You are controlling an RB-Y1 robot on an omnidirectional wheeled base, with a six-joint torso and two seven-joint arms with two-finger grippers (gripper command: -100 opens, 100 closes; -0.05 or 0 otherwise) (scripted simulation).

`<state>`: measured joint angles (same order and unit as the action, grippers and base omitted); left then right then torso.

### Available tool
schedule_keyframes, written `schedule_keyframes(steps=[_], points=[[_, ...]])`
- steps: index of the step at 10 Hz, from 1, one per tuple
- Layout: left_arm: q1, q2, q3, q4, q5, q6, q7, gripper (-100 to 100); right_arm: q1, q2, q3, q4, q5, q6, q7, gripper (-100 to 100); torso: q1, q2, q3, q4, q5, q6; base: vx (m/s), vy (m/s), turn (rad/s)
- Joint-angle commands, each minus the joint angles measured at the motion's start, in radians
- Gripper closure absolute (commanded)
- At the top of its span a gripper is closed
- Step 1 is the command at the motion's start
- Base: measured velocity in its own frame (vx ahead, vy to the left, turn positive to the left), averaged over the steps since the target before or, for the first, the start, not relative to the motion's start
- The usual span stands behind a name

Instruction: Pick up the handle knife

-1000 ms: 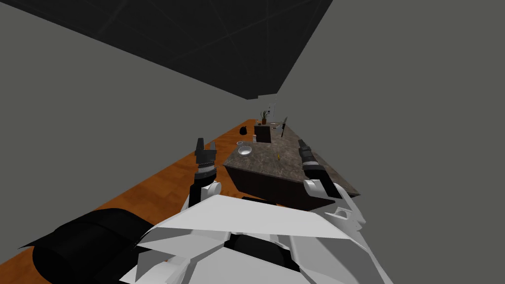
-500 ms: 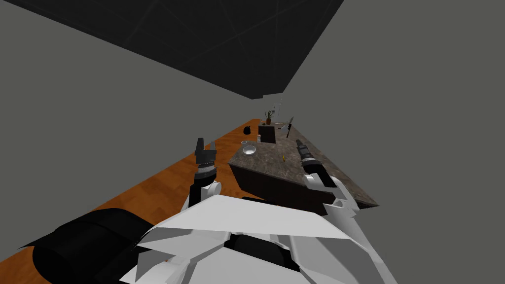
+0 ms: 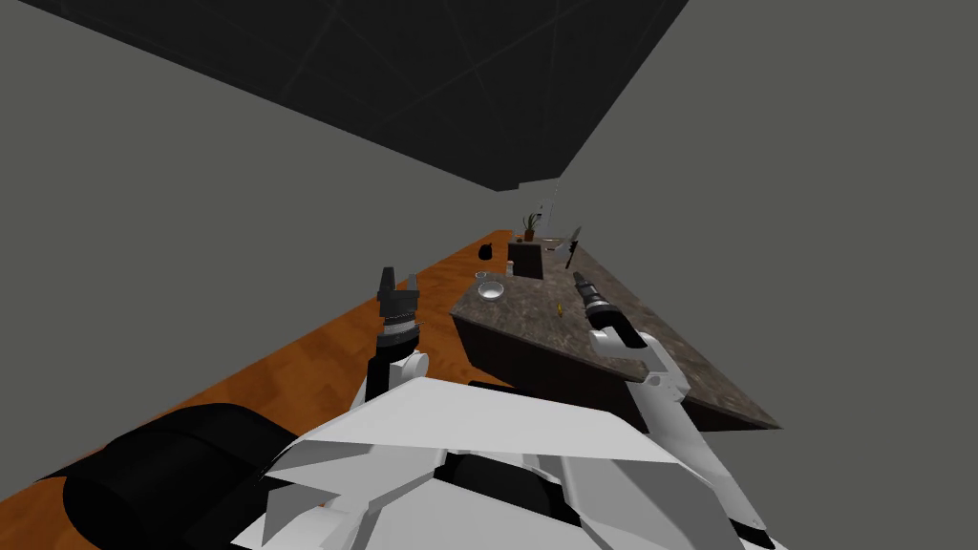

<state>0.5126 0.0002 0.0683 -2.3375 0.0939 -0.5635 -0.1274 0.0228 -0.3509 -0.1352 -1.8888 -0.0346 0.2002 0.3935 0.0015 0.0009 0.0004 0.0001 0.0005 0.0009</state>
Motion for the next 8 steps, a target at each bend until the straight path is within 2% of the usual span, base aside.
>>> schedule_keyframes(steps=[1,2,3,4,5,6,7,8], points=[[0.000,0.000,0.000,0.000,0.000,0.000,0.000,0,-0.050,-0.022,-0.013,0.050,0.000,0.050,0.032,-100,0.000,0.000,0.000,0.000,0.000,0.000,-0.008,0.029,0.163],[0.000,0.000,0.000,0.000,0.000,0.000,0.000,0,-0.050,-0.022,-0.013,0.055,0.000,0.080,0.032,-100,0.000,0.000,0.000,0.000,0.000,-0.001,-0.004,0.019,0.110],[0.000,0.000,0.000,0.000,0.000,0.000,0.000,0,-0.050,-0.022,-0.013,0.055,0.000,0.084,0.032,-100,0.000,0.000,0.000,0.000,0.000,0.000,0.000,0.006,-0.005],[0.000,0.000,0.000,0.000,0.000,0.000,0.000,0,-0.089,-0.040,-0.025,0.102,0.000,0.125,0.060,-100,-0.001,0.000,0.000,0.000,0.000,0.000,-0.005,0.014,0.193],[0.000,0.000,0.000,0.000,0.000,0.000,0.000,0,-0.089,-0.040,-0.025,0.104,0.000,0.145,0.060,-100,-0.001,0.000,0.000,0.000,0.000,-0.001,-0.004,0.007,0.140],[0.000,0.000,0.000,0.000,0.000,0.000,0.000,0,-0.128,-0.058,-0.037,0.150,0.000,0.174,0.089,-100,-0.001,0.000,0.000,0.000,0.000,0.000,-0.008,0.011,0.189],[0.000,0.000,0.000,0.000,0.000,0.000,0.000,0,-0.128,-0.058,-0.037,0.155,0.000,0.203,0.089,-100,-0.001,0.000,0.000,0.000,0.000,-0.001,-0.014,0.002,0.093],[0.000,0.000,0.000,0.000,0.000,0.000,0.000,0,-0.166,-0.076,-0.051,0.199,0.001,0.232,0.118,-100,-0.001,0.000,0.000,0.000,0.000,0.000,-0.026,-0.002,0.177]])
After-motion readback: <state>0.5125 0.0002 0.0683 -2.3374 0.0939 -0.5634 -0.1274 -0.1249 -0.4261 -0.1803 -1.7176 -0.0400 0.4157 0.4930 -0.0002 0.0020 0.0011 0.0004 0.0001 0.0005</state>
